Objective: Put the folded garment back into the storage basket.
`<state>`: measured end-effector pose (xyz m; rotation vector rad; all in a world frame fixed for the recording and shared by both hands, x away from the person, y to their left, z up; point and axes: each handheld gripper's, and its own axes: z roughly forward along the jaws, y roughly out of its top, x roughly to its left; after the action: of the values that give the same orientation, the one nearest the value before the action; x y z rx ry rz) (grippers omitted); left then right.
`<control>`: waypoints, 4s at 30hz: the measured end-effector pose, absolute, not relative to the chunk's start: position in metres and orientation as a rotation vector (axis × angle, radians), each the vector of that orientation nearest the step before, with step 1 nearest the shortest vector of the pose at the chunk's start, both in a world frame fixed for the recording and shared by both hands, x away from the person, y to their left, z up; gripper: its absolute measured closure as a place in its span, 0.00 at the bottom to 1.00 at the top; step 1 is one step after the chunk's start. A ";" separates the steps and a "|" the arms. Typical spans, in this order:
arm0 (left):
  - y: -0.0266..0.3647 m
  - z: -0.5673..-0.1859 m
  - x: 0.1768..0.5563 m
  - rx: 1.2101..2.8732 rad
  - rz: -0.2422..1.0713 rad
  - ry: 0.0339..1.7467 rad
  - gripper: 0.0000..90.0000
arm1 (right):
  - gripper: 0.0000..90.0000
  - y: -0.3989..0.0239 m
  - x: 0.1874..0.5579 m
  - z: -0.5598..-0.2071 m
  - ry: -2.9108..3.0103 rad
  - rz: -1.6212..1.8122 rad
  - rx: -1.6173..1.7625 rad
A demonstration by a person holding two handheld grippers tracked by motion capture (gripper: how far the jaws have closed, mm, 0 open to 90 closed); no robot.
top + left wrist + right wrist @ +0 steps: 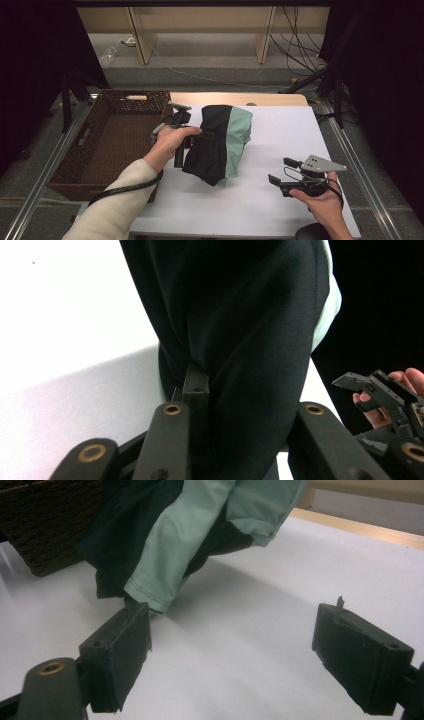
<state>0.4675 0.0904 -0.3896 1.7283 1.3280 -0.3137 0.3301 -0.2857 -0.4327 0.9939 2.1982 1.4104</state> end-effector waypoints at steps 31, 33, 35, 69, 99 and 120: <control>0.119 -0.376 0.469 1.712 -0.272 1.353 0.78 | 0.19 -0.286 0.330 -0.433 2.194 1.407 1.000; 0.120 -0.375 0.469 1.706 -0.271 1.356 0.78 | 0.19 -0.286 0.330 -0.433 2.193 1.409 1.000; 0.122 -0.374 0.469 1.704 -0.269 1.357 0.78 | 0.19 -0.286 0.330 -0.433 2.194 1.409 1.001; 0.141 -0.360 0.471 1.680 -0.253 1.371 0.78 | 0.19 -0.286 0.331 -0.433 2.190 1.405 1.007; 0.165 -0.345 0.472 1.642 -0.227 1.391 0.78 | 0.19 -0.286 0.331 -0.433 2.186 1.409 1.006; 0.180 -0.334 0.471 1.621 -0.206 1.397 0.78 | 0.19 -0.286 0.331 -0.434 2.188 1.407 1.008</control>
<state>0.4712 0.1798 -0.3336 1.6206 1.3973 -0.2061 0.3310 -0.2864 -0.4335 1.0080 2.1882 1.4067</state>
